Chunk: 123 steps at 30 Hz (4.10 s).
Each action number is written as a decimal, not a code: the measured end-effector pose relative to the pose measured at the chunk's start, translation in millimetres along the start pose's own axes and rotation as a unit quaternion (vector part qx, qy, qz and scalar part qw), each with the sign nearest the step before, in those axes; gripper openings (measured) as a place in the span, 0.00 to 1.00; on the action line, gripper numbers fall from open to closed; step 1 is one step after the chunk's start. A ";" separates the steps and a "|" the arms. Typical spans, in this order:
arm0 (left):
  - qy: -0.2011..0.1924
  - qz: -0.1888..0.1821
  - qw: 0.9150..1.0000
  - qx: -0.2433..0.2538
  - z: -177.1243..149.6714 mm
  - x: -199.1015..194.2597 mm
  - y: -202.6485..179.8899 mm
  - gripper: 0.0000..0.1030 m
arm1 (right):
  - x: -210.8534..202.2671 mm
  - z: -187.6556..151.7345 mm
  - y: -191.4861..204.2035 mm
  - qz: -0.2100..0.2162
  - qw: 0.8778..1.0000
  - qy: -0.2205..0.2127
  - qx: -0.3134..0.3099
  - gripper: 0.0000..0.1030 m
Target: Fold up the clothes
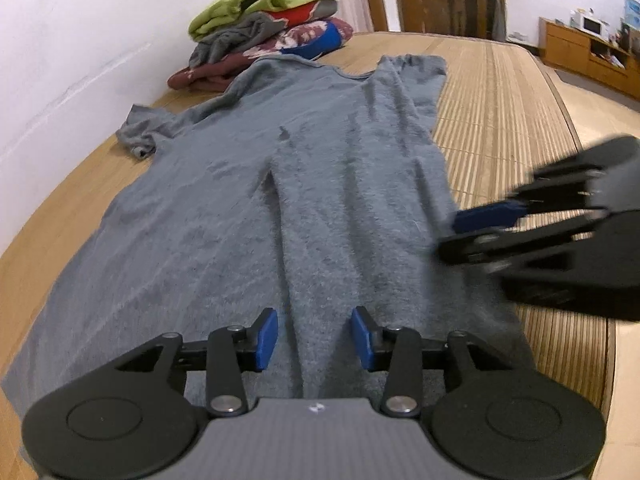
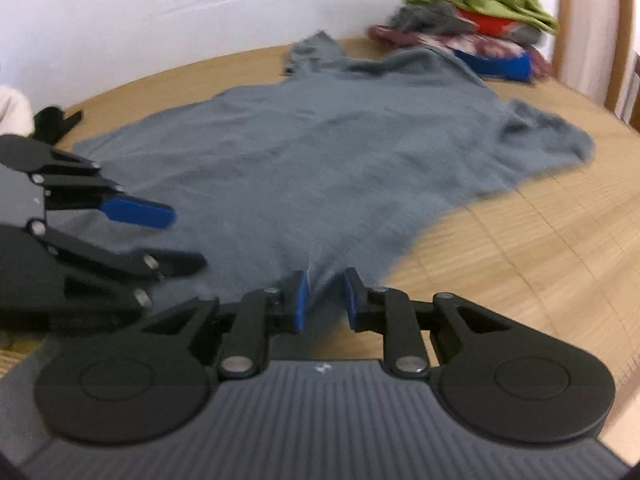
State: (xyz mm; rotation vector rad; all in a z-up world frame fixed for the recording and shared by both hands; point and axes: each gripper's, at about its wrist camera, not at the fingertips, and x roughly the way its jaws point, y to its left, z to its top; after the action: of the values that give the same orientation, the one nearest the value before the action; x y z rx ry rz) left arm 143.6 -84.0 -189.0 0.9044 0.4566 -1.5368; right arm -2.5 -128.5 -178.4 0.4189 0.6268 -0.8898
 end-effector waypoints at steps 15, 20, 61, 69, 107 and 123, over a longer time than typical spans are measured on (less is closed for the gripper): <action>0.037 -0.005 0.997 -0.073 -10.3 -21.2 6.3 0.42 | 54.6 73.3 -57.9 -0.004 0.998 0.039 -0.051 0.31; 0.073 0.055 0.984 -0.153 -15.4 -53.4 4.5 0.43 | 49.5 88.7 -47.0 0.086 0.972 0.034 -0.216 0.33; 0.108 0.246 0.901 -0.340 -8.8 -153.2 43.2 0.14 | 57.9 174.6 36.0 0.433 0.788 -0.022 -0.437 0.05; 0.207 0.210 0.900 -0.320 -39.7 -72.7 82.0 0.21 | 108.1 151.4 49.2 0.335 0.846 0.014 -0.415 0.08; 0.150 0.158 0.946 -0.240 52.0 -38.1 28.7 0.35 | 56.0 163.9 -259.4 0.190 0.972 0.028 0.135 0.26; 0.197 0.176 0.920 -0.291 121.5 28.2 -2.5 0.38 | 109.7 233.4 -283.1 0.227 0.972 0.012 -0.063 0.36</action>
State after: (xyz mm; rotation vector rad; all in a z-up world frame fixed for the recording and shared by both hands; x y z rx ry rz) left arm 108.2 -191.3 -136.1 0.7636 0.9297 -0.8088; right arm -105.9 -488.7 -99.7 0.4356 0.5750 -0.4071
